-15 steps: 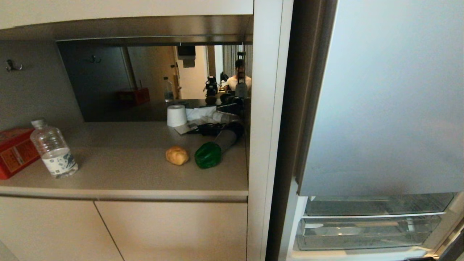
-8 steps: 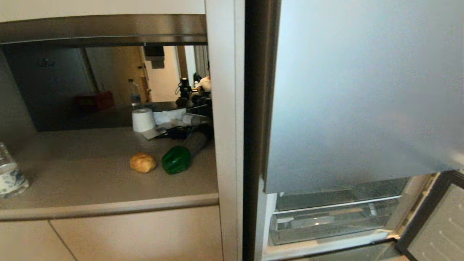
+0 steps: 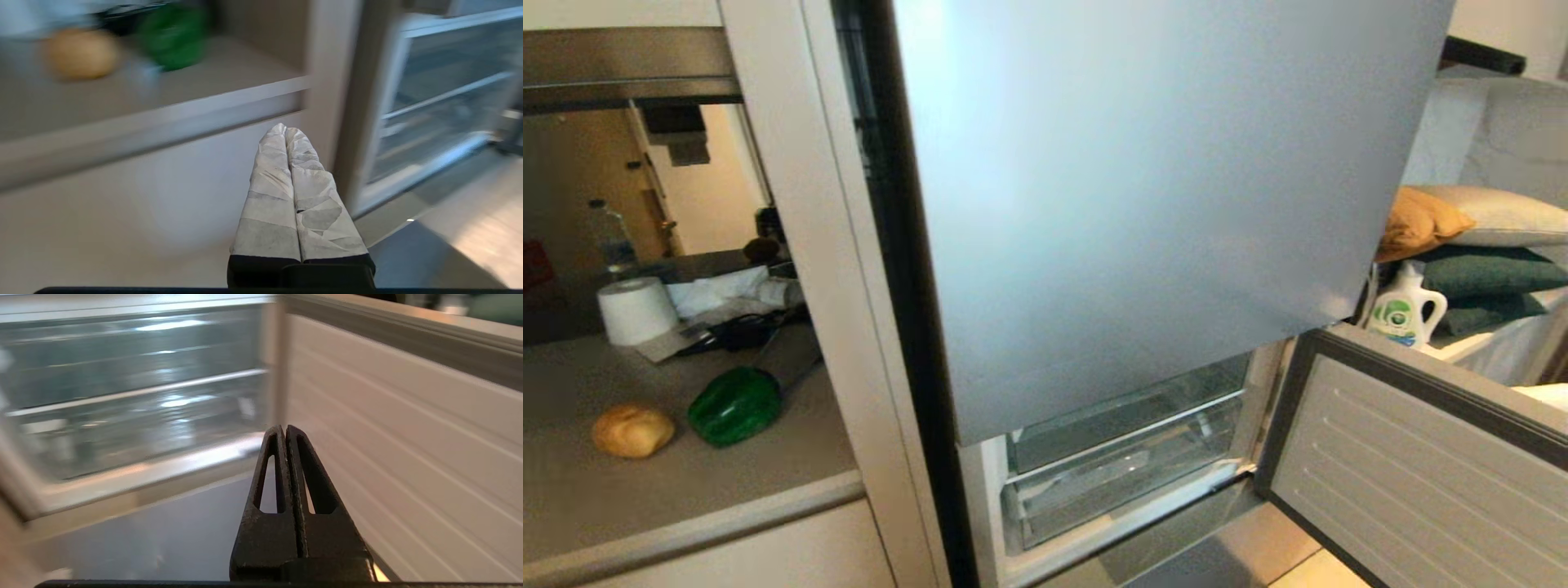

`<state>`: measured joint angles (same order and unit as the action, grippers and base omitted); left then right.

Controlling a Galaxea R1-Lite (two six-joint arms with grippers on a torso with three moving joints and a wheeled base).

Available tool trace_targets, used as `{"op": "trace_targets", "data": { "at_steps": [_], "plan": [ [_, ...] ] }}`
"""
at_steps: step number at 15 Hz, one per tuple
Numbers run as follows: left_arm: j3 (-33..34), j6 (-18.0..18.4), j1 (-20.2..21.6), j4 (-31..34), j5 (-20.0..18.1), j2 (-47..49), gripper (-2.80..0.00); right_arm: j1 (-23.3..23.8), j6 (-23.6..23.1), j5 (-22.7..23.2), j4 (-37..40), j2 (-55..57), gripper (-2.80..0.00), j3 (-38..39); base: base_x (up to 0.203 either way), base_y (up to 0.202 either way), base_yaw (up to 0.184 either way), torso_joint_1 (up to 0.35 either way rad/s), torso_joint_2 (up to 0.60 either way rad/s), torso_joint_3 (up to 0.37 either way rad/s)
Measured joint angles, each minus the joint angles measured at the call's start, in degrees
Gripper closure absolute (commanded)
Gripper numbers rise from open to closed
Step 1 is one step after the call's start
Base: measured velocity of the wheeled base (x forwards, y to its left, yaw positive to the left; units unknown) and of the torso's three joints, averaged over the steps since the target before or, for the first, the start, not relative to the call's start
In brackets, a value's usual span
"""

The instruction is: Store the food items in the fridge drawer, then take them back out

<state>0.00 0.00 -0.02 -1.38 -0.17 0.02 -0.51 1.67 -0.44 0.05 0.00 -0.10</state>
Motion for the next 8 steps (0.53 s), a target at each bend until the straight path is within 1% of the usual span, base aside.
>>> {"op": "trace_targets", "data": {
  "at_steps": [8],
  "plan": [
    [0.00, 0.00, 0.00, 0.00, 0.01, 0.00, 0.00, 0.00, -0.07, 0.04, -0.05, 0.00, 0.00, 0.00, 0.001, 0.010, -0.171, 0.002, 0.00, 0.003]
  ]
}}
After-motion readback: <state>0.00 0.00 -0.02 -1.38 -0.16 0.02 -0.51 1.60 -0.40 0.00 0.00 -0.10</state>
